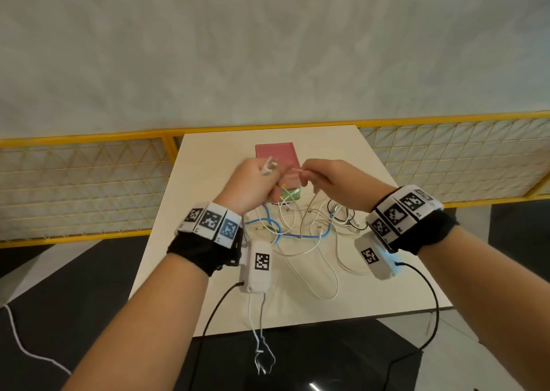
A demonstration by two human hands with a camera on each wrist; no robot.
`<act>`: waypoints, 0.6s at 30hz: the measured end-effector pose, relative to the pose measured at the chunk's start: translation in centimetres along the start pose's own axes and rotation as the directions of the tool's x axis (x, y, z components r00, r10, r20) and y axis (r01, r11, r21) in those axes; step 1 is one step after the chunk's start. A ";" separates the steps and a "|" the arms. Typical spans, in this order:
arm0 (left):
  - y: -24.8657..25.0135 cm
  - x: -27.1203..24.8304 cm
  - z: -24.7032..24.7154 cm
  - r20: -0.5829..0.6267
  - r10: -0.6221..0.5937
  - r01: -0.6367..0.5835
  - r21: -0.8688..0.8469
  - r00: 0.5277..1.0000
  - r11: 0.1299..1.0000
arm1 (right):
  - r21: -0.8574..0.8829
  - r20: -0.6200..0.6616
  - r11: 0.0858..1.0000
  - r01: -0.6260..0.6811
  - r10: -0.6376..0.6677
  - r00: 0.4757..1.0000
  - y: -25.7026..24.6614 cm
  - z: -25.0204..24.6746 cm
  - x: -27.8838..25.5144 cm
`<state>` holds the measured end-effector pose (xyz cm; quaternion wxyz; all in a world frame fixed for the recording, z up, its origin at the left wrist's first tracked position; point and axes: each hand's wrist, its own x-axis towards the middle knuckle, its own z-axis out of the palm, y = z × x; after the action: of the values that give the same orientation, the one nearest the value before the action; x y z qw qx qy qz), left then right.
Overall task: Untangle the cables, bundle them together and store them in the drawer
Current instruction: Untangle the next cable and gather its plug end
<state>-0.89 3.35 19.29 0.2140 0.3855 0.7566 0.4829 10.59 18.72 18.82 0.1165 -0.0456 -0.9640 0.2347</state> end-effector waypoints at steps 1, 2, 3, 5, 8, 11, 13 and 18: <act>-0.1 0.3 -0.7 -0.124 0.018 -0.018 0.001 0.992 1.000 | 0.053 0.002 0.998 -0.034 0.034 0.999 0.5 0.1 -0.2; -0.3 0.6 -1.4 -0.259 0.025 -0.031 -0.022 0.966 0.999 | 0.099 0.011 0.992 -0.077 0.076 0.997 1.2 0.3 -0.4; -0.6 1.1 -2.2 -0.385 0.026 -0.048 -0.047 0.923 0.998 | 0.139 0.028 0.983 -0.121 0.118 0.993 1.9 0.4 -0.6; -1.4 1.7 -3.5 -0.525 0.033 -0.063 -0.040 0.850 0.997 | 0.169 0.065 0.969 -0.181 0.173 0.983 3.0 0.7 -0.7; -1.1 1.0 -3.5 -0.477 0.084 -0.092 0.007 0.875 0.996 | 0.088 0.068 0.985 -0.149 0.143 0.987 3.1 0.8 -0.4; 0.5 0.1 -1.7 -0.202 0.150 -0.139 0.067 0.968 0.988 | 0.037 0.044 0.998 -0.057 0.055 0.998 1.3 0.4 0.5; 0.8 0.1 -0.6 -0.007 0.130 -0.127 0.172 0.992 0.977 | 0.029 -0.001 1.000 0.012 -0.012 1.000 -0.1 0.0 1.2; 0.6 -0.2 -1.3 -0.151 0.111 -0.094 0.110 0.982 0.989 | 0.003 -0.029 0.999 -0.039 0.039 0.999 -0.5 -1.4 0.7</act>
<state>-1.46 2.60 20.35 0.1087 0.3953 0.7740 0.4825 10.26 19.02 20.37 0.1258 -0.0675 -0.9609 0.2374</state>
